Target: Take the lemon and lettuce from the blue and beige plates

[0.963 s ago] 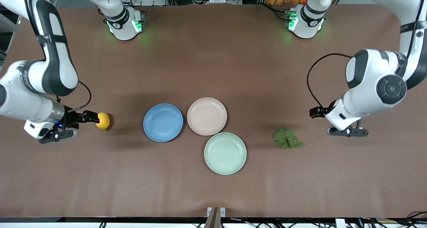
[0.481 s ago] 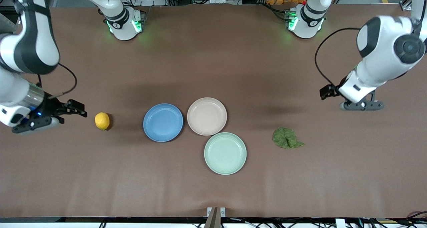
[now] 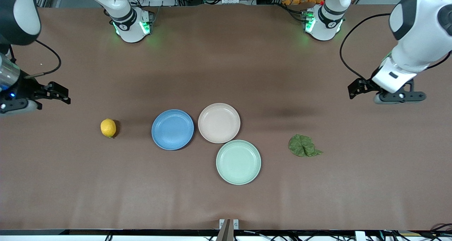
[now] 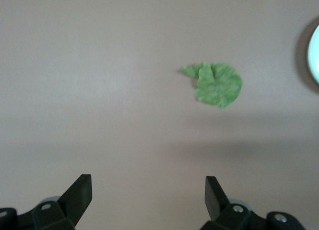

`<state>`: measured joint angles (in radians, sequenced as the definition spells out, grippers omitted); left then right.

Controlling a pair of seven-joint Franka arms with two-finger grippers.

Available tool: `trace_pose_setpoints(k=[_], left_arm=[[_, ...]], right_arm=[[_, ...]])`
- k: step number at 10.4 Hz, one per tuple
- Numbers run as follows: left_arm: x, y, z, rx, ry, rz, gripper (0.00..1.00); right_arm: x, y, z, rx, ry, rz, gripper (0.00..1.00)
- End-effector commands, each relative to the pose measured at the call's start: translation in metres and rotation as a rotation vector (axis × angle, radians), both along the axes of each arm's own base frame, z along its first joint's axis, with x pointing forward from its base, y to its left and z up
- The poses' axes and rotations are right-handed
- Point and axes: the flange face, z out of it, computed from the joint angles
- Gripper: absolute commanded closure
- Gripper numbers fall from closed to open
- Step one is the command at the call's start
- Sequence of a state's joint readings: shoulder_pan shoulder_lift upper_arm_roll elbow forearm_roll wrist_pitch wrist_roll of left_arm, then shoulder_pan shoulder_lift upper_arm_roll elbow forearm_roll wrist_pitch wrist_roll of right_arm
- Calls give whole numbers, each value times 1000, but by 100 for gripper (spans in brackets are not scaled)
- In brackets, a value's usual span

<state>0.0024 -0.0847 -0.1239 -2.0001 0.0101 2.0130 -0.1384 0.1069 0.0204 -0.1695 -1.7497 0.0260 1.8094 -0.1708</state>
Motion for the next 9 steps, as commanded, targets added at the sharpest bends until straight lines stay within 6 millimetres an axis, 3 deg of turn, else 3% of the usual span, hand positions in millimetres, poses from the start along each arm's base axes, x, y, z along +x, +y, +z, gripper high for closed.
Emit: trace_pose_setpoints(k=[1, 4, 9], left_arm=[[7, -25, 30, -35, -55, 60, 0], [12, -50, 55, -39, -78, 8, 0], [6, -56, 102, 10, -24, -114, 0]], right_arm=[[-7, 10, 36, -11, -21, -79, 0], [-8, 12, 60, -13, -29, -75, 0], [-13, 13, 78, -17, -1, -71, 0]])
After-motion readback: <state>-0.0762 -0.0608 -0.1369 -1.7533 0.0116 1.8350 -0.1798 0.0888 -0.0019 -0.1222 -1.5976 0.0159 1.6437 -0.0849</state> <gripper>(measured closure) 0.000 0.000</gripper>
